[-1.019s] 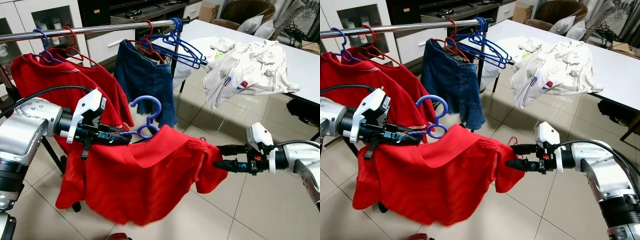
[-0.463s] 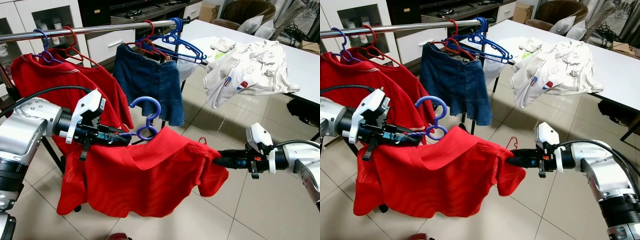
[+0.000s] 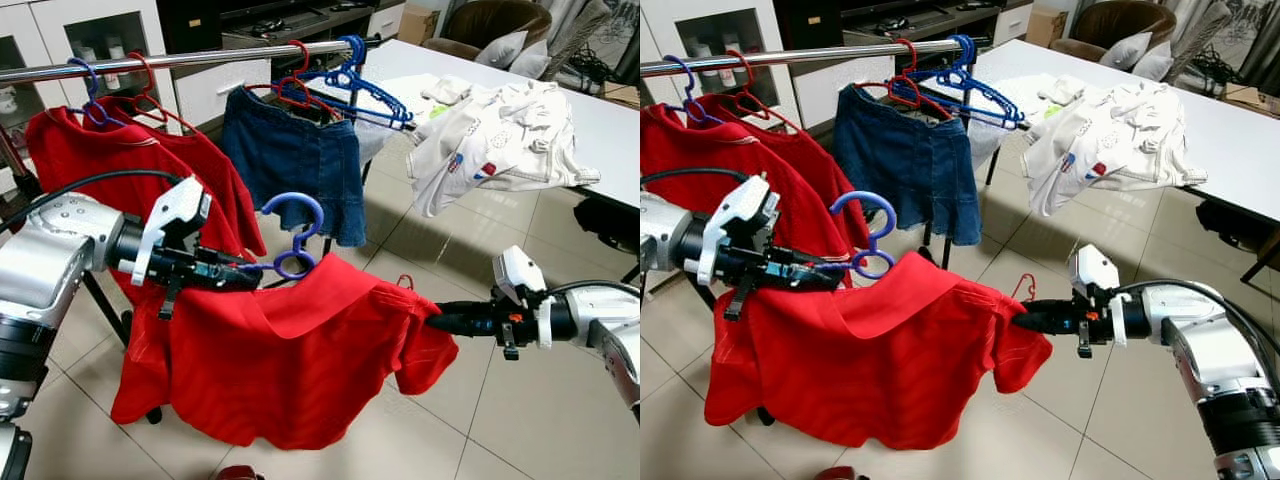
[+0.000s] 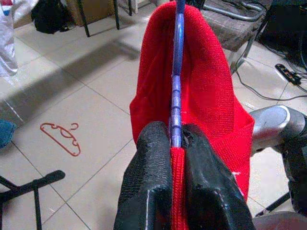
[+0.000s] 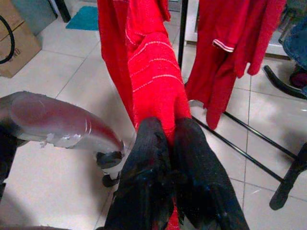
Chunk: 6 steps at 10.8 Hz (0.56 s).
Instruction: Hang hanger
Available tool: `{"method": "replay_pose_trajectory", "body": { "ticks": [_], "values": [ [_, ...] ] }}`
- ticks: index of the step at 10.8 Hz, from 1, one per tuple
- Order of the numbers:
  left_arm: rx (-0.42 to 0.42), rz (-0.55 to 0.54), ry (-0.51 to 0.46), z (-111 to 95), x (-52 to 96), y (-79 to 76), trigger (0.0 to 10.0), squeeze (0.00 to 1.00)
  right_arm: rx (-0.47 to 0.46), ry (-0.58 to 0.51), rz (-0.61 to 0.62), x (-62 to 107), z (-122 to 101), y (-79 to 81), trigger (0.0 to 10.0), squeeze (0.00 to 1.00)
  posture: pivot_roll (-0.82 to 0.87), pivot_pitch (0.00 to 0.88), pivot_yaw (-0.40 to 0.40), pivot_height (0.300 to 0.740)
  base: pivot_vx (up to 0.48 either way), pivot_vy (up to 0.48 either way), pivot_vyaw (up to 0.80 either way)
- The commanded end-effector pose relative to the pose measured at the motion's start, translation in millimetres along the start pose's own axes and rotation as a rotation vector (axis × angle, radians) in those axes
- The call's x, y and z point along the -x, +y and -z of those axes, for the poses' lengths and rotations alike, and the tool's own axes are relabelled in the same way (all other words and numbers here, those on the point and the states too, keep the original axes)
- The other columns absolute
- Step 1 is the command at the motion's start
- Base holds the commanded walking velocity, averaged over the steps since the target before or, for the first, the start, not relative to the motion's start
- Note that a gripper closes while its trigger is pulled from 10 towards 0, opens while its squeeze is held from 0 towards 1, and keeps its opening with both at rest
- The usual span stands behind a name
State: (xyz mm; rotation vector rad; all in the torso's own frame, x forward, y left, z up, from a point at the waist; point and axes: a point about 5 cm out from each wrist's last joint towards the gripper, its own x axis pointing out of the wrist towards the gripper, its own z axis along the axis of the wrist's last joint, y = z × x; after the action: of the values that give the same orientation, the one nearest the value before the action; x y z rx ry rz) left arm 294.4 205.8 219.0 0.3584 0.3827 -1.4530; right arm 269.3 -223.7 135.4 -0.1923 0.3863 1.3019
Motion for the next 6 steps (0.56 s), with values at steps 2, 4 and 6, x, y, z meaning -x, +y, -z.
{"method": "replay_pose_trajectory", "body": {
  "ticks": [2,4,6],
  "values": [
    [-0.035,-0.016,-0.037,-13,5.0,1.2,0.0,0.00,-0.067,0.030,0.088,10.5,21,-1.1,0.0,0.00,0.08,0.000,-0.071,0.740,0.000,0.000,0.00],
    [-0.022,-0.022,-0.011,-8,9.7,-0.9,0.0,0.00,-0.119,-0.033,0.166,18.9,27,-3.8,0.0,0.00,0.09,0.000,-0.072,0.740,0.000,0.000,0.00],
    [-0.008,-0.029,0.001,-3,12.5,-2.4,0.0,0.00,-0.124,-0.060,0.239,34.8,27,-8.7,0.0,0.00,0.09,0.000,-0.070,0.740,0.000,0.000,0.00]
  ]
}}
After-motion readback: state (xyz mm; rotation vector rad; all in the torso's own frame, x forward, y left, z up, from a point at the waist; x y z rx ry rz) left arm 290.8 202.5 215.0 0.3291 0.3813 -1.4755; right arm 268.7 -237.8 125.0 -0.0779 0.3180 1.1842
